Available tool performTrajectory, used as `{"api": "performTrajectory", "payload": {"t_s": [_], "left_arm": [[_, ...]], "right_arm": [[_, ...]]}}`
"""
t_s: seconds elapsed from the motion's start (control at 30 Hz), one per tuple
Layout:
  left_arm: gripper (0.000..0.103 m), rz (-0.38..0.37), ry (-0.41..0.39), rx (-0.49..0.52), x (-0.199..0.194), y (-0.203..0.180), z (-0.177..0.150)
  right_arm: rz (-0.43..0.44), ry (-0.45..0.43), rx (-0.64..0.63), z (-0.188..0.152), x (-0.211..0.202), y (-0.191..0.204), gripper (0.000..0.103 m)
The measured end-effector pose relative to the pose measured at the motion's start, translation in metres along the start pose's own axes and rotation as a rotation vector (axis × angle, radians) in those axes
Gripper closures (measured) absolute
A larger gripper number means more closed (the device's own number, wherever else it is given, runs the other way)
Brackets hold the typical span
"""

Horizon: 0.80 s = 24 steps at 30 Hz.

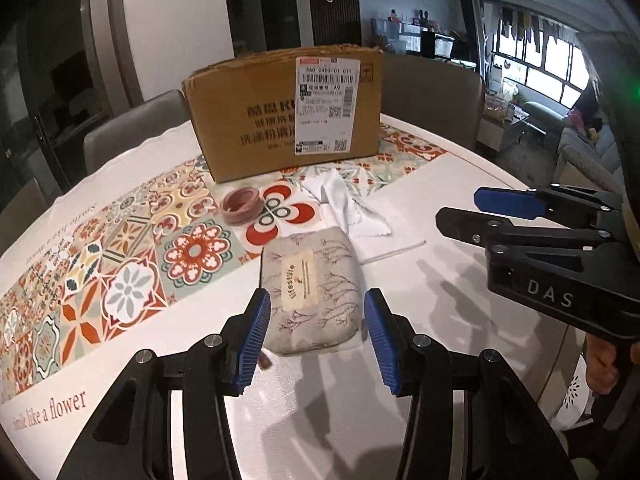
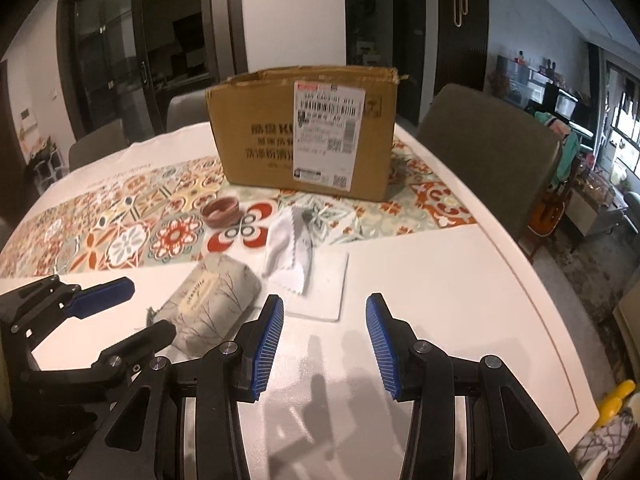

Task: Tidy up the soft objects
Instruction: 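Move both tools back down to the beige pouch and white cloth, then grasp the beige floral pouch with the left gripper while the right grasps the white cloth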

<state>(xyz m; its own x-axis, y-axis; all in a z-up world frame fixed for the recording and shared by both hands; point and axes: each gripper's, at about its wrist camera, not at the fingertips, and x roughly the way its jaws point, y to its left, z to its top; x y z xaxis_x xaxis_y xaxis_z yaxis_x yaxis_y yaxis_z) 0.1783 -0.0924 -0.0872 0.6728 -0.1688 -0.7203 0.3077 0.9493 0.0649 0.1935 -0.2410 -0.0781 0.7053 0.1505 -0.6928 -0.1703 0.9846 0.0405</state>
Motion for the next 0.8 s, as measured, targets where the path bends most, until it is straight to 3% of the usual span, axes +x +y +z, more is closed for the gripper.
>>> {"api": "performTrajectory", "payload": {"t_s": [0.8], "left_arm": [[0.055,-0.024,0.035,-0.025,0.038,-0.002,-0.001]], "right_arm": [[0.089,0.113,-0.045,0.002,0.066,0.0,0.058]]}}
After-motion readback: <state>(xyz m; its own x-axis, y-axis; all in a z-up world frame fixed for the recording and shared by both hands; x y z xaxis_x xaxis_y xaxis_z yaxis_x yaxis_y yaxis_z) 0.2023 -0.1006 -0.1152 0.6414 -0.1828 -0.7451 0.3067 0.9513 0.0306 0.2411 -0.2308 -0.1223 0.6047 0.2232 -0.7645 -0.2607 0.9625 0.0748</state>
